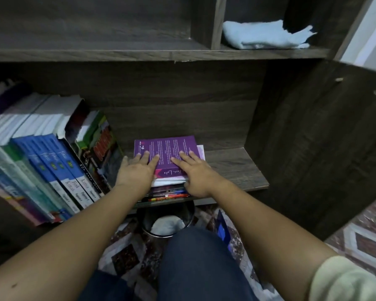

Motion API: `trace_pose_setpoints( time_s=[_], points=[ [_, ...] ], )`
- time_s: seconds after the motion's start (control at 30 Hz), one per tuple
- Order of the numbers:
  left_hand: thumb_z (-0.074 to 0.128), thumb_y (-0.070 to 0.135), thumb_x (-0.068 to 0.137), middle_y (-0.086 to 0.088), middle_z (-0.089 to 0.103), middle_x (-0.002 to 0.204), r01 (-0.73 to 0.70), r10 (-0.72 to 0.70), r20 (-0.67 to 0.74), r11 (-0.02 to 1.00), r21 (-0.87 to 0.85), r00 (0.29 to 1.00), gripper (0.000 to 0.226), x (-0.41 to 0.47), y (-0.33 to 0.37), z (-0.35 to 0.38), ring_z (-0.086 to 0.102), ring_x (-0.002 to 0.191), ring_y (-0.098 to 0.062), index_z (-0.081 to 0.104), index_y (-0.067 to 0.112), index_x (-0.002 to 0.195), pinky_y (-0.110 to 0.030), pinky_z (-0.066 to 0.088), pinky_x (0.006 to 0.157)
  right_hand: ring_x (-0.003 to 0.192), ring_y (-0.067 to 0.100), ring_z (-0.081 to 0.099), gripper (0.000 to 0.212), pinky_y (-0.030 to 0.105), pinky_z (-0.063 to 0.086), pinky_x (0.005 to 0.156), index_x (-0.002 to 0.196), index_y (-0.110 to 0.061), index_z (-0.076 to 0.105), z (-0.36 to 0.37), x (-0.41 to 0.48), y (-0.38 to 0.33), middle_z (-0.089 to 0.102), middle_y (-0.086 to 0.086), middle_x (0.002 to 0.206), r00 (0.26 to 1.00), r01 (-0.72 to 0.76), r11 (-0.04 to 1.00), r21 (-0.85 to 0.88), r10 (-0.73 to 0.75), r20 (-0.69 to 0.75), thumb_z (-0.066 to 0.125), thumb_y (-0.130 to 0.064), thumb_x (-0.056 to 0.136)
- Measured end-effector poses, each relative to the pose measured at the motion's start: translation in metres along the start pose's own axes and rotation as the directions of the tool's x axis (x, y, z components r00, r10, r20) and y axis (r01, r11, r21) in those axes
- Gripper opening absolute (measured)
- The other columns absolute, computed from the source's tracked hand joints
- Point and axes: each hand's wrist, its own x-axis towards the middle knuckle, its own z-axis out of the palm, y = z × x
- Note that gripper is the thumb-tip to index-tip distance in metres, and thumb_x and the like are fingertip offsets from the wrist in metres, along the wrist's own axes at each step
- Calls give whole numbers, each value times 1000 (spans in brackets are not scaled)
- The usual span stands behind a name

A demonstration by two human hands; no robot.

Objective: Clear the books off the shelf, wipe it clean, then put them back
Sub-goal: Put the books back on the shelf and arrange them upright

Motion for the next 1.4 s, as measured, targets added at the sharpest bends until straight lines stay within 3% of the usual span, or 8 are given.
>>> trace_pose_setpoints(
  time_s=[0.1,0.2,0.33,0.6,0.93,1.1,1.27,1.4],
  points=[
    [48,35,96,-7,34,151,-28,28,-128,1000,7,991,61,-13,21,-8,27,141,-25,24,18,148,-51,16,116,146,24,17,75,44,14,119,152,-30,19,-13,-18,-2,17,5,160,998,-53,994,-91,51,-28,58,-30,88],
    [50,39,93,-3,47,137,-133,110,-237,988,-83,965,55,-28,50,-19,41,129,-22,33,20,141,-46,21,114,124,26,47,54,40,38,101,140,-26,42,-25,-54,4,48,6,138,986,-162,983,-91,157,-58,56,-34,89],
    [51,41,92,-3,49,134,-295,261,-221,946,-138,940,53,-46,99,-29,45,125,-24,37,22,139,-43,25,110,106,23,60,42,39,51,90,132,-27,52,-32,-121,27,59,1,121,902,-406,914,-16,404,156,56,-30,90],
    [52,40,93,-1,52,132,-608,590,-144,777,-166,794,47,-80,204,-37,50,119,-21,42,25,137,-36,38,99,118,23,54,41,34,45,93,135,-25,50,-29,-261,78,54,3,134,755,-628,778,10,606,248,53,-33,95],
    [52,38,95,3,53,124,-798,819,26,565,-212,573,39,-98,345,2,54,109,-19,47,28,132,-34,46,85,112,29,56,45,40,51,87,141,-20,42,83,-364,175,53,11,135,624,-778,606,166,712,322,51,-26,98],
    [47,29,97,-1,52,123,-925,919,130,379,-37,371,30,-87,399,41,50,110,-23,49,20,126,-40,47,88,103,29,60,47,42,55,80,141,-21,42,162,-384,208,56,11,128,542,-839,514,178,766,346,53,-21,95],
    [49,25,96,-1,49,122,-933,894,294,359,-11,340,28,-73,424,87,48,112,-22,50,20,124,-36,47,86,107,29,58,41,40,53,84,129,-16,52,247,-380,228,55,11,128,501,-864,480,152,791,350,54,-16,89],
    [46,23,97,2,45,125,-919,891,286,387,-69,354,31,-66,426,120,42,116,-16,49,21,128,-30,47,87,110,28,55,40,39,49,85,128,-14,52,313,-371,234,51,10,129,493,-867,471,161,772,401,56,-22,89]
  ],
)
